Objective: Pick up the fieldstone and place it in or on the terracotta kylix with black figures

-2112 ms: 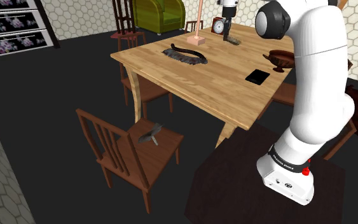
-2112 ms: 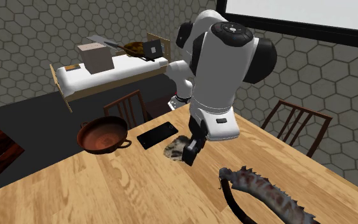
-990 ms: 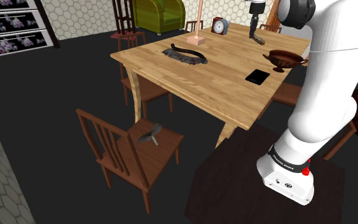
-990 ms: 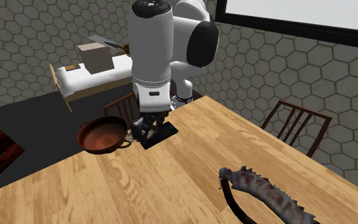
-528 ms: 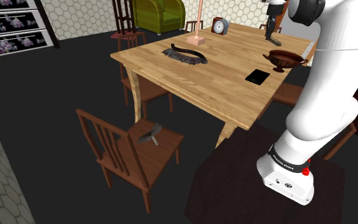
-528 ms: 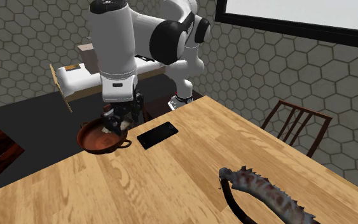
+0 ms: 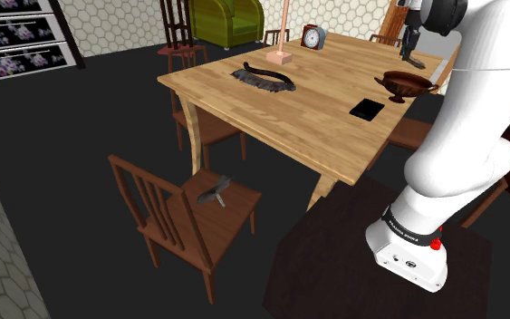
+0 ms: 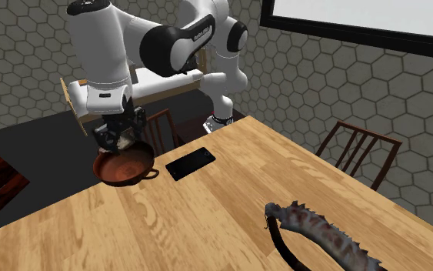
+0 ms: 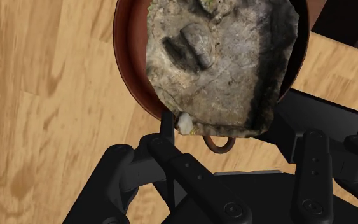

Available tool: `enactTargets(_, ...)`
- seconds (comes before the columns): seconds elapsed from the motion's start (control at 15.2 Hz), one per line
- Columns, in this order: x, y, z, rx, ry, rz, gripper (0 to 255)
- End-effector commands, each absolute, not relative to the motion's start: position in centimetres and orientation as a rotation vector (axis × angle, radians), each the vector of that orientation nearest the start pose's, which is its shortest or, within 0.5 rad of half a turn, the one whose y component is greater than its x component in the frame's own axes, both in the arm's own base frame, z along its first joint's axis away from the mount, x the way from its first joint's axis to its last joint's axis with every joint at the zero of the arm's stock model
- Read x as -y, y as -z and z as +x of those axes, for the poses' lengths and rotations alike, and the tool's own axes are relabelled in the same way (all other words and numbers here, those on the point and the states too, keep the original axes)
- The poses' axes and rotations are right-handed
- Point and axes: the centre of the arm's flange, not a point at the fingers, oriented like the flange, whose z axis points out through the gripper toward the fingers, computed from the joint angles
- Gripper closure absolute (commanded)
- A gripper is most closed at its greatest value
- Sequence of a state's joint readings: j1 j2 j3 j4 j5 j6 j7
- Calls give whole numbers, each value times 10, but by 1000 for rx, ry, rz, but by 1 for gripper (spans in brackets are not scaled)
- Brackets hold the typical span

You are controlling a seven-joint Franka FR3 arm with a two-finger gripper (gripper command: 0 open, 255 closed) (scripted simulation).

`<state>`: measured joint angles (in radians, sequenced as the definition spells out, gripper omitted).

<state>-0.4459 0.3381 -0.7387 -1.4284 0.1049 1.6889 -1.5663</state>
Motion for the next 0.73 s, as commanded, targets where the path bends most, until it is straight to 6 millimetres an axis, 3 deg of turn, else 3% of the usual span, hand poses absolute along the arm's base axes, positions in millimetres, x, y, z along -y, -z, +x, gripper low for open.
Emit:
enactTargets(0.0,563,-534,307,631,-185,-3105,255)
enactTargets(0.66,563,-481,307,631,-185,-3105,255)
